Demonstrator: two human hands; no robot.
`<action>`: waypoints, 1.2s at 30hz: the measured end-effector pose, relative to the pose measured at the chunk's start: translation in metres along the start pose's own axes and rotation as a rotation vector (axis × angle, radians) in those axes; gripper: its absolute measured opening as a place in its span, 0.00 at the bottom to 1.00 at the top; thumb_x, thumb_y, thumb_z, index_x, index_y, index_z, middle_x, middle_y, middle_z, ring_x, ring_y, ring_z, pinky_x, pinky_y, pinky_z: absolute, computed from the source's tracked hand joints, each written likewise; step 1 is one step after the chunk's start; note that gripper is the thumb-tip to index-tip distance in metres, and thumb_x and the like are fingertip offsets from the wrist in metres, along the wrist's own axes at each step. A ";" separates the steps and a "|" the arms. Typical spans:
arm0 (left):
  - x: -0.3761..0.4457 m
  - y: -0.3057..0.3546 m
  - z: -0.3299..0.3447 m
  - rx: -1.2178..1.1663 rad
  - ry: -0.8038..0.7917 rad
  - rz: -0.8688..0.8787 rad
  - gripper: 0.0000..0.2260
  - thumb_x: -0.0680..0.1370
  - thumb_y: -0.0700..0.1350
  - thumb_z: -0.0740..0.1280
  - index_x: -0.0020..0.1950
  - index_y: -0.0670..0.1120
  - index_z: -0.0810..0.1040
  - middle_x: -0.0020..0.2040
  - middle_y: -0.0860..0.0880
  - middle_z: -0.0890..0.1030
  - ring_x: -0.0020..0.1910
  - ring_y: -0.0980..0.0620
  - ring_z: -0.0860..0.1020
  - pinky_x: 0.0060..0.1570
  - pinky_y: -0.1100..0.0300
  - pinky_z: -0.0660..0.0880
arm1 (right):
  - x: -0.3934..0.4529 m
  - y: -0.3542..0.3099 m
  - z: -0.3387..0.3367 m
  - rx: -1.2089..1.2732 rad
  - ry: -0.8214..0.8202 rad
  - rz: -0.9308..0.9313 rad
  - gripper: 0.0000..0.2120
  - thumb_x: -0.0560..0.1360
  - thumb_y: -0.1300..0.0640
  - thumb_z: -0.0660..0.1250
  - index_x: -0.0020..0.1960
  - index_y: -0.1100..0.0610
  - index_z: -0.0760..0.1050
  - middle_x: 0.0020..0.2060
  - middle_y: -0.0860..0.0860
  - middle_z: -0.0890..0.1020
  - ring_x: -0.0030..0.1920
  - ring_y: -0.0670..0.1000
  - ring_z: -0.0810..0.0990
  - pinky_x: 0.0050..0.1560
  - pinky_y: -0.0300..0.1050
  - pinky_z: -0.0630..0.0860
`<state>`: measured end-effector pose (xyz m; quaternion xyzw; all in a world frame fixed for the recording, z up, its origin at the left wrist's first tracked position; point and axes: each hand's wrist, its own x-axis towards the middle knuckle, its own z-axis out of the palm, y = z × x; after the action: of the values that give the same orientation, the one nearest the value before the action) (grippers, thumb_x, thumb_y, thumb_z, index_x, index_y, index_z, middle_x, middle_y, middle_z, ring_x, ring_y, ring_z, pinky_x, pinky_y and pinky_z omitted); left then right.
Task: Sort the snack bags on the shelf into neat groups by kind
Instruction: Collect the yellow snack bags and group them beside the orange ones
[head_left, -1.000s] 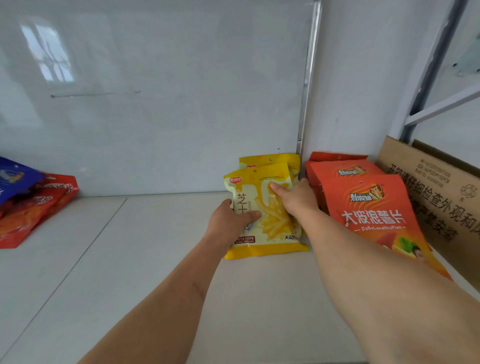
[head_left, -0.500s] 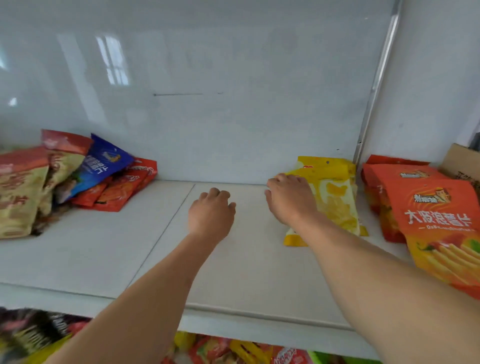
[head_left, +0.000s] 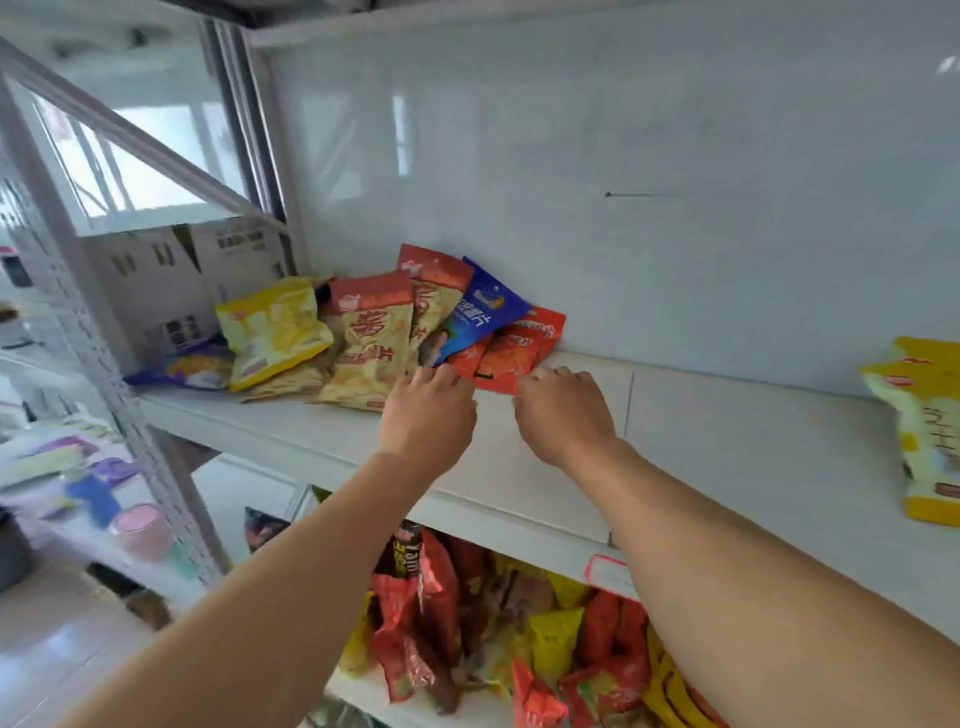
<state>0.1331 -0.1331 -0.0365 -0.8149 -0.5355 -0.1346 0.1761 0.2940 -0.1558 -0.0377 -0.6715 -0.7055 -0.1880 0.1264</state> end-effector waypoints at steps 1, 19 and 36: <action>-0.003 -0.018 0.000 0.005 -0.007 -0.017 0.14 0.84 0.51 0.58 0.66 0.49 0.76 0.65 0.48 0.77 0.66 0.44 0.74 0.61 0.50 0.72 | 0.009 -0.017 0.001 0.010 0.010 -0.014 0.14 0.83 0.52 0.56 0.61 0.55 0.77 0.58 0.54 0.80 0.59 0.58 0.77 0.57 0.52 0.70; 0.047 -0.276 0.062 -0.456 0.043 -0.589 0.25 0.83 0.57 0.60 0.77 0.47 0.67 0.74 0.44 0.70 0.72 0.41 0.69 0.64 0.47 0.70 | 0.220 -0.214 0.047 0.446 0.048 -0.013 0.18 0.83 0.50 0.57 0.69 0.56 0.72 0.61 0.53 0.79 0.61 0.57 0.78 0.55 0.51 0.75; 0.157 -0.390 0.119 -1.145 -0.058 -0.696 0.33 0.76 0.54 0.74 0.76 0.48 0.64 0.67 0.49 0.77 0.67 0.43 0.76 0.64 0.49 0.74 | 0.371 -0.278 0.091 0.913 -0.203 0.519 0.31 0.85 0.43 0.47 0.71 0.67 0.71 0.70 0.64 0.73 0.70 0.62 0.72 0.68 0.51 0.69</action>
<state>-0.1605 0.1894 -0.0240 -0.5627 -0.6157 -0.4246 -0.3522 -0.0009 0.2099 0.0136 -0.7155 -0.5349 0.2414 0.3791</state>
